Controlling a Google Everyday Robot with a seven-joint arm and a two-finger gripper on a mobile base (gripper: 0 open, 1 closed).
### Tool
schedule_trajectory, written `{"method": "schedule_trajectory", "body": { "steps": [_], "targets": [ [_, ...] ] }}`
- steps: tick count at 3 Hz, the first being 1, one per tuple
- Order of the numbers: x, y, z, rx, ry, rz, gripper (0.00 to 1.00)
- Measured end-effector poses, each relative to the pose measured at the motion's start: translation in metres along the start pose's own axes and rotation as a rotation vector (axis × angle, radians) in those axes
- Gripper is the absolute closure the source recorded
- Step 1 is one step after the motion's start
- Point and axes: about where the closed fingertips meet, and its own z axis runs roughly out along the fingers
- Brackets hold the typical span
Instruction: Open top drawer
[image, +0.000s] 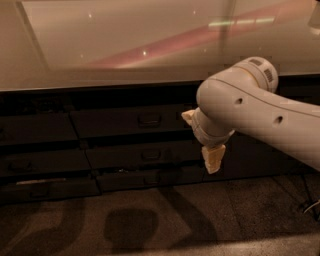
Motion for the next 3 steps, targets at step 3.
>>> {"method": "schedule_trajectory", "body": {
  "steps": [3],
  "targets": [
    [0.0123,-0.0092,-0.0007,0.109,0.024,0.149,0.0]
  ]
}}
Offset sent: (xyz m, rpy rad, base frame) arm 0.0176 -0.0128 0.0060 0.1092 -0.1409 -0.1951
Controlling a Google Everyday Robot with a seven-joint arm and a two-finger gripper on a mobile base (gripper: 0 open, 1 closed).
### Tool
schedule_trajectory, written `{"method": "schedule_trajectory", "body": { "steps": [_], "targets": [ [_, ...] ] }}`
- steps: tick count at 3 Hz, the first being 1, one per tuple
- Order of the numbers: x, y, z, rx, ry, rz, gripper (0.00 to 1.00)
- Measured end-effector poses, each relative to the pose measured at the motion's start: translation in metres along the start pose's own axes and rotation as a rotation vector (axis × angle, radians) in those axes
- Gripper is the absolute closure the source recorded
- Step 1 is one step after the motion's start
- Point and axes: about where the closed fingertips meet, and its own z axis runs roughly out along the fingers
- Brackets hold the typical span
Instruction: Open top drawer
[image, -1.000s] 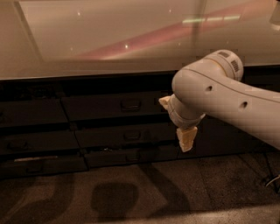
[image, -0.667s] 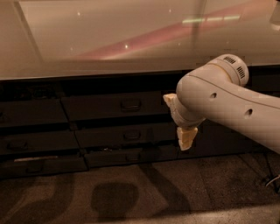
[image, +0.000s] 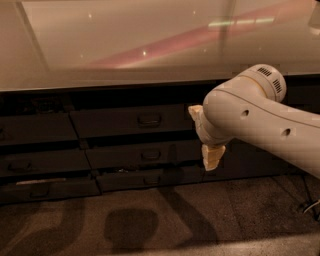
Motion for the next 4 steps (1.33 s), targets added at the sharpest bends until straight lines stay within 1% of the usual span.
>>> {"method": "schedule_trajectory", "body": {
  "steps": [1,2,4],
  "targets": [
    [0.025,-0.022,0.018,-0.041,0.03,0.039,0.0],
    [0.074,-0.076,0.074,-0.119,0.116,0.064,0.0],
    [0.073,-0.076,0.074,-0.116,0.114,0.067,0.0]
  ]
}}
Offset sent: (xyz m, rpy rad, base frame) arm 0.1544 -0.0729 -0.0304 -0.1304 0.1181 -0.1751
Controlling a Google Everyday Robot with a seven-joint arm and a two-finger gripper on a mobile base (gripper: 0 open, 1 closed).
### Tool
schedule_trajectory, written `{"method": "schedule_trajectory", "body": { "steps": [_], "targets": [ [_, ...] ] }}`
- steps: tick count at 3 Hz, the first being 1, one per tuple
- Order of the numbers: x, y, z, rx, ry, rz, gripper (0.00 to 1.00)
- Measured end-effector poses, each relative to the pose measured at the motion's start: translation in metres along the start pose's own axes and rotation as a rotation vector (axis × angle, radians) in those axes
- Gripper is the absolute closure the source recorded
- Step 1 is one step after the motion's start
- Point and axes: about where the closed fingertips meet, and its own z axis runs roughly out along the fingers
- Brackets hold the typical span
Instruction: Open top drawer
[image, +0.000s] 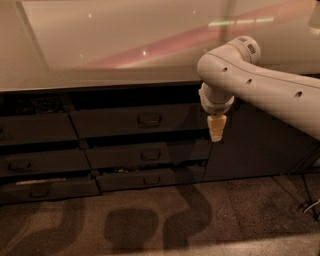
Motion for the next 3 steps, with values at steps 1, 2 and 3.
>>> {"method": "schedule_trajectory", "body": {
  "steps": [1,2,3],
  "targets": [
    [0.014,0.001,0.027,-0.054,-0.001,-0.006,0.0],
    [0.022,0.002,0.057,-0.118,-0.011,-0.015,0.0],
    [0.022,0.002,0.057,-0.119,-0.011,-0.016,0.0]
  ]
}}
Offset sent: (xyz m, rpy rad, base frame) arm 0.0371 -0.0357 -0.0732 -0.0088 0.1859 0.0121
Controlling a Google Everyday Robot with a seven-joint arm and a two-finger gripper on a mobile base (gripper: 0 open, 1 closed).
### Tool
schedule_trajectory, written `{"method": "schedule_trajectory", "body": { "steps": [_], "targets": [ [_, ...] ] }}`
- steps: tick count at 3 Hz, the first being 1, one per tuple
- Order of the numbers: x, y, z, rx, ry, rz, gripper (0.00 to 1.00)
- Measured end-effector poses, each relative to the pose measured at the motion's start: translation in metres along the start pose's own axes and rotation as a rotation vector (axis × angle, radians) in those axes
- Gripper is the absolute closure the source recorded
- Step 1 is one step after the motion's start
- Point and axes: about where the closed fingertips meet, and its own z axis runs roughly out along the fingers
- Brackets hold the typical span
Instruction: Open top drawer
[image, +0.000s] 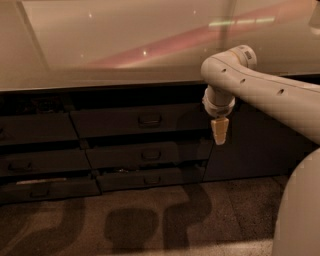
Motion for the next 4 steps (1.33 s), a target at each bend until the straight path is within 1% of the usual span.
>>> {"method": "schedule_trajectory", "body": {
  "steps": [1,2,3,4],
  "targets": [
    [-0.017,-0.006,0.009,-0.035,0.017,-0.044,0.0],
    [-0.069,-0.01,0.01,-0.039,0.058,-0.167,0.0],
    [-0.106,0.002,0.021,-0.068,0.1,-0.287,0.0],
    [-0.107,0.003,0.023,-0.071,0.103,-0.295,0.0]
  ]
}}
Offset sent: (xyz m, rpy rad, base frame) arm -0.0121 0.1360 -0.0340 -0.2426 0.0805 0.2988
